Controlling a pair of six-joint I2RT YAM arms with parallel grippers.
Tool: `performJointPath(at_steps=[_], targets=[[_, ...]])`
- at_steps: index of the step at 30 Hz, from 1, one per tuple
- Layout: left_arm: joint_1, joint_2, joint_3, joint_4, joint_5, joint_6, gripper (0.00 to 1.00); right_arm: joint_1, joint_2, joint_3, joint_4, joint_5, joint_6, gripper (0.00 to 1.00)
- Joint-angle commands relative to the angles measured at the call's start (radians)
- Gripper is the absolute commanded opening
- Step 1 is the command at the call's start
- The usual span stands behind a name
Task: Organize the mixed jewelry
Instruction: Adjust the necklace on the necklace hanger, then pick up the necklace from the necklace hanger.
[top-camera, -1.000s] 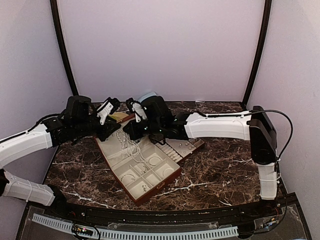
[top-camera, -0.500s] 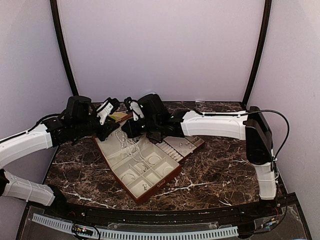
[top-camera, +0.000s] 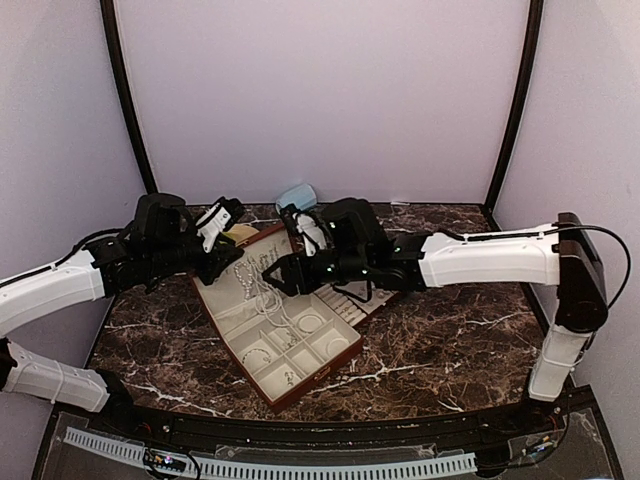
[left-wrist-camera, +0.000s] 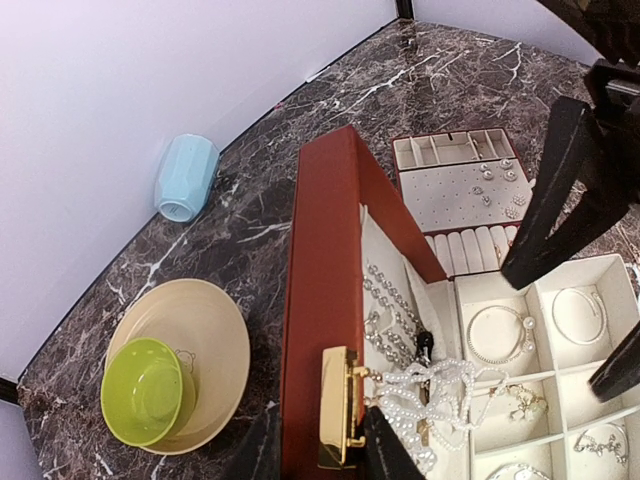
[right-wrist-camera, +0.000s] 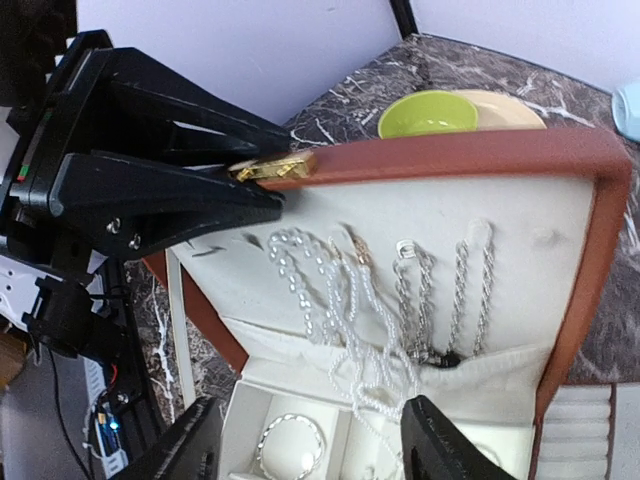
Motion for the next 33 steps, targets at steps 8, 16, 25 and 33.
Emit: performJointPath(at_steps=[8, 16, 25, 33], targets=[[0.004, -0.009, -0.042, -0.017, 0.078, -0.054, 0.16, 0.046, 0.086, -0.131, 0.167, 0.229, -0.011, 0.85], [0.004, -0.009, -0.049, -0.014, 0.089, -0.049, 0.16, 0.070, 0.198, -0.037, 0.161, 0.326, -0.058, 0.89], [0.005, 0.003, -0.049, -0.016, 0.097, -0.041, 0.16, 0.106, 0.260, 0.020, 0.137, 0.372, -0.106, 0.79], [0.005, 0.013, -0.045, -0.017, 0.097, -0.038, 0.16, 0.134, 0.281, 0.044, 0.128, 0.385, -0.124, 0.78]])
